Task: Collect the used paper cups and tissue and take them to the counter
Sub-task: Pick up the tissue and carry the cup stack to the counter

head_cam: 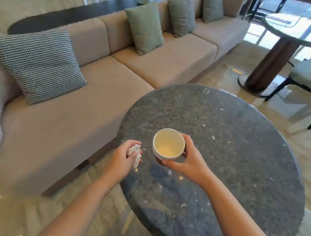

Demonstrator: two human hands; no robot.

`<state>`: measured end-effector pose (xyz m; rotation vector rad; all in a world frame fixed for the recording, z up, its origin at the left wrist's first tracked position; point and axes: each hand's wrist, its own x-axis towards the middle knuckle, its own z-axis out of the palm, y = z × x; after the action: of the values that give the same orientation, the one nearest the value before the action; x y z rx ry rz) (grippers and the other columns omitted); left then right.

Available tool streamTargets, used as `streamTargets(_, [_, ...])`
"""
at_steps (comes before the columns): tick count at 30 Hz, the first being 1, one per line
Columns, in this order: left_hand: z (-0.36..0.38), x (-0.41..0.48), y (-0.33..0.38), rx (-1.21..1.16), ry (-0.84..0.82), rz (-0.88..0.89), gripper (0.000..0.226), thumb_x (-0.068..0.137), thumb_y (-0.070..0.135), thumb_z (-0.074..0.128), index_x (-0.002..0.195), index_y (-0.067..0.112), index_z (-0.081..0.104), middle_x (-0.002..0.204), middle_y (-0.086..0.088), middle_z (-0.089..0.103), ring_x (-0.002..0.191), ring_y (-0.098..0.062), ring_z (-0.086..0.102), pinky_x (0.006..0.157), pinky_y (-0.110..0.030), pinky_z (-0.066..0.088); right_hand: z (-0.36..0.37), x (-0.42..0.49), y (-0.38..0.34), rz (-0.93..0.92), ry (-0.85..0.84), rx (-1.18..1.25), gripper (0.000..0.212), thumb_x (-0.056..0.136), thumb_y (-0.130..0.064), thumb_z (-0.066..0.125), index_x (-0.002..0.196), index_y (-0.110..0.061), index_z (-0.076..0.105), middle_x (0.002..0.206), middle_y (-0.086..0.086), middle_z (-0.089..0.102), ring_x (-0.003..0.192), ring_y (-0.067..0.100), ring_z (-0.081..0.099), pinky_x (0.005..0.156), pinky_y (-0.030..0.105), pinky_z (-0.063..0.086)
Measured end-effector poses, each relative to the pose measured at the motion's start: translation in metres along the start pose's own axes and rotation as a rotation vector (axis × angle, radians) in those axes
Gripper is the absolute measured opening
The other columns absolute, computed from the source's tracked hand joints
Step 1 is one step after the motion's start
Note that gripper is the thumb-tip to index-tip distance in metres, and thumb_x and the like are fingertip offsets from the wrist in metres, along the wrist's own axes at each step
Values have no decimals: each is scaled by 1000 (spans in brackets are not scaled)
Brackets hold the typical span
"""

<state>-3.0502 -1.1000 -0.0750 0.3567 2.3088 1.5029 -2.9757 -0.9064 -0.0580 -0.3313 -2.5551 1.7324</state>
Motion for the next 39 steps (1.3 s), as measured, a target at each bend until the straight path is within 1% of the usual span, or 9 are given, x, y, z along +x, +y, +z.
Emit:
streamTargets(8, [-110, -58, -39, -93, 370, -39, 24, 90, 14, 56, 93, 37, 54, 87, 8, 69, 79, -6, 65, 80, -38, 51, 108, 26, -71, -193, -271, -47, 67, 65, -24, 83, 112, -41, 38, 107, -22, 53, 98, -15, 50, 80, 5, 42])
streamTargets(13, [-186, -121, -72, -183, 623, -104, 29, 85, 11, 62, 100, 32, 49, 108, -18, 65, 96, -33, 64, 88, -48, 49, 199, 20, -118, -257, -419, -21, 57, 61, -34, 83, 101, -44, 43, 100, -19, 58, 90, -14, 55, 72, 4, 43])
streamTargets(16, [-231, -163, -99, -209, 748, -137, 22, 84, 10, 63, 95, 22, 48, 99, -18, 67, 89, -32, 64, 81, -42, 52, 261, 10, -143, -286, -525, -7, 54, 62, -32, 83, 98, -43, 46, 96, -20, 59, 87, -12, 56, 69, 5, 44])
streamTargets(19, [-274, -203, -125, -200, 838, -155, 21, 86, 13, 61, 82, 29, 49, 83, 4, 67, 74, -7, 62, 63, -17, 49, 326, -2, -165, -323, -649, -8, 56, 63, -26, 84, 100, -42, 46, 97, -20, 58, 88, -13, 55, 70, 5, 44])
streamTargets(21, [-301, -225, -140, -187, 899, -172, 20, 86, 14, 61, 79, 30, 51, 78, 11, 65, 68, -1, 59, 62, -20, 47, 367, -10, -177, -342, -729, -17, 58, 63, -27, 83, 102, -43, 44, 101, -20, 58, 91, -11, 55, 73, 8, 45])
streamTargets(25, [-350, -260, -163, -199, 998, -192, 18, 86, 13, 61, 83, 29, 53, 80, 7, 64, 67, 5, 60, 61, -13, 47, 436, -19, -200, -377, -827, -12, 56, 63, -31, 82, 102, -45, 45, 101, -22, 59, 92, -11, 55, 75, 8, 46])
streamTargets(28, [-381, -276, -184, -244, 1054, -235, 18, 86, 17, 62, 84, 33, 54, 79, 5, 67, 73, -13, 64, 66, -36, 51, 479, -16, -217, -395, -885, 3, 57, 60, -37, 81, 104, -46, 46, 99, -27, 59, 95, -9, 56, 77, 9, 46])
streamTargets(32, [-431, -284, -212, -248, 1122, -238, 21, 88, 17, 59, 83, 37, 56, 69, 15, 69, 64, -4, 63, 59, -24, 48, 543, 3, -243, -445, -938, 25, 62, 59, -36, 82, 111, -40, 47, 103, -20, 61, 100, -3, 57, 85, 16, 48])
streamTargets(39, [-555, -249, -262, -251, 1128, -266, 31, 87, 16, 59, 78, 45, 58, 84, 5, 70, 78, -18, 65, 68, -38, 50, 662, 72, -297, -523, -943, 52, 60, 53, -48, 77, 105, -47, 46, 100, -32, 57, 100, -4, 56, 83, 19, 46])
